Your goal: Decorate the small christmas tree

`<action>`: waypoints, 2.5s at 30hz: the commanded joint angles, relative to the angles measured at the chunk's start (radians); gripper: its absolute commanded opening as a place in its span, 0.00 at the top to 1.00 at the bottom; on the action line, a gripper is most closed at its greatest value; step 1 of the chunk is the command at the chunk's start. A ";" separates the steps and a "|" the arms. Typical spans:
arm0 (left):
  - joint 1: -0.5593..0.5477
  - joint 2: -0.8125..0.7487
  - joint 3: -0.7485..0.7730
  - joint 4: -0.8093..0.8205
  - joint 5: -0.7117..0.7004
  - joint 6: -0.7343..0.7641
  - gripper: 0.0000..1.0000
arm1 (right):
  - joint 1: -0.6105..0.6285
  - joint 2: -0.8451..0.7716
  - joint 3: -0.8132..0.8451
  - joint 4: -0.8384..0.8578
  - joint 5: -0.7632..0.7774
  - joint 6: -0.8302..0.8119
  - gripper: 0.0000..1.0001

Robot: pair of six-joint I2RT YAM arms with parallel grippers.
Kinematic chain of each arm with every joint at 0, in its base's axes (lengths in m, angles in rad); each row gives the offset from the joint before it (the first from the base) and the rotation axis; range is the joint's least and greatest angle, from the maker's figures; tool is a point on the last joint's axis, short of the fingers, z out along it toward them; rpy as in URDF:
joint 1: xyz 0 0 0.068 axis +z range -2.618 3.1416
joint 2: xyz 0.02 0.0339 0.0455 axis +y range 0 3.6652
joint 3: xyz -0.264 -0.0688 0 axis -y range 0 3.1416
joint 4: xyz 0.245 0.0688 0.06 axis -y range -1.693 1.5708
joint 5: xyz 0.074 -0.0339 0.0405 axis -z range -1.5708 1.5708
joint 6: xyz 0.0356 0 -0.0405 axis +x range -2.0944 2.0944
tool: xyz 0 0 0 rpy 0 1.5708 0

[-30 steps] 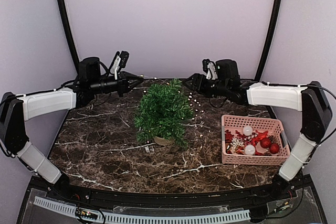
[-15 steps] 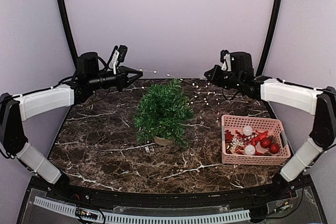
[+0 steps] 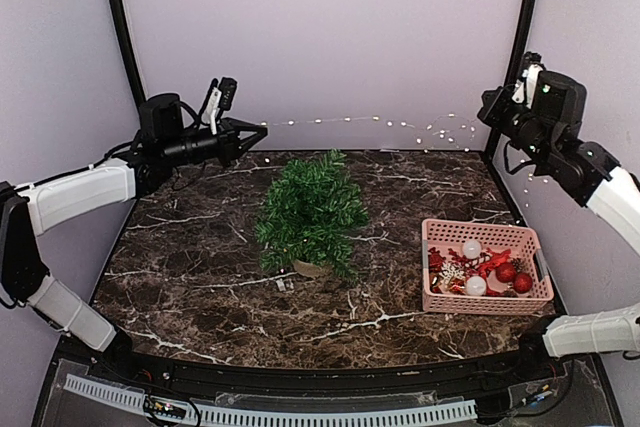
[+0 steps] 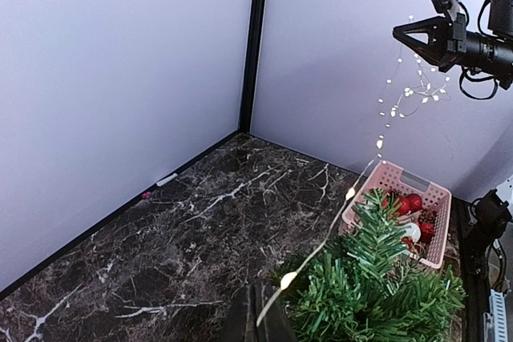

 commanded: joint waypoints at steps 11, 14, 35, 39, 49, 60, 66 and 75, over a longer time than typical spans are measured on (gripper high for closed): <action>0.000 -0.084 -0.001 -0.013 -0.034 -0.014 1.00 | -0.005 -0.170 0.099 -0.222 -0.021 -0.081 1.00; 0.000 -0.108 -0.013 -0.004 -0.019 -0.014 1.00 | -0.005 -0.185 0.123 -0.252 -0.085 -0.074 1.00; 0.000 -0.202 -0.259 0.139 -0.029 -0.020 0.99 | -0.005 -0.305 0.110 -0.297 -0.439 0.032 1.00; 0.000 -0.232 -0.294 0.137 -0.034 -0.023 0.96 | -0.005 -0.292 0.110 -0.247 -0.516 0.064 1.00; 0.000 -0.351 -0.408 0.111 -0.117 -0.093 0.45 | -0.005 -0.296 0.118 -0.220 -0.585 0.049 1.00; 0.000 -0.562 -0.481 -0.102 -0.189 -0.140 0.30 | -0.005 -0.303 0.107 -0.189 -0.653 0.038 1.00; 0.000 -0.644 -0.432 -0.230 -0.227 -0.285 0.29 | -0.004 -0.318 0.077 -0.171 -0.656 0.049 1.00; -0.001 -0.587 -0.420 -0.136 -0.123 -0.671 0.32 | -0.005 -0.332 0.006 -0.144 -0.639 0.069 1.00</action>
